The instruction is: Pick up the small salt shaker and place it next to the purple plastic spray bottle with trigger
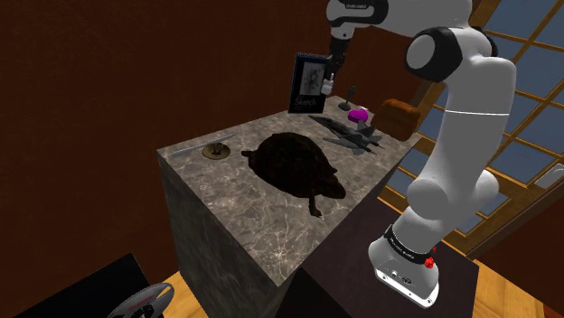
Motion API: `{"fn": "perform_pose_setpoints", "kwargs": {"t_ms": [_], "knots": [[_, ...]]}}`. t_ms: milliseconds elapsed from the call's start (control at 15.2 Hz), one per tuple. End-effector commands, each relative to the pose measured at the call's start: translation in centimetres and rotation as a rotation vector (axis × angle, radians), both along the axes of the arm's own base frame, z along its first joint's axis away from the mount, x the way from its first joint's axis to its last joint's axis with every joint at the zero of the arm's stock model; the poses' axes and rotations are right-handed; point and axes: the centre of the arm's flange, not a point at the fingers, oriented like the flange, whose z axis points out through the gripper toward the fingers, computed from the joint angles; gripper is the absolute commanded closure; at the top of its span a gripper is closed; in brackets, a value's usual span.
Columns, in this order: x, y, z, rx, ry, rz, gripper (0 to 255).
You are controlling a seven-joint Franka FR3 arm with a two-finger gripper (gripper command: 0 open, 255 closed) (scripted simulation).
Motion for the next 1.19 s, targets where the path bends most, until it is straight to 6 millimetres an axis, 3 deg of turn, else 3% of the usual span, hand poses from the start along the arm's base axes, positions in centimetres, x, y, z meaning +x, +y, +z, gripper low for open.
{"fn": "perform_pose_setpoints", "kwargs": {"t_ms": [0,462,1122], "knots": [[-0.2,-2.7,0.2,0.000,0.000,0.001,255],[-0.7,-12.2,0.2,0.000,0.000,0.001,255],[-0.7,-12.2,-5.0,0.000,0.000,0.001,255]]}}
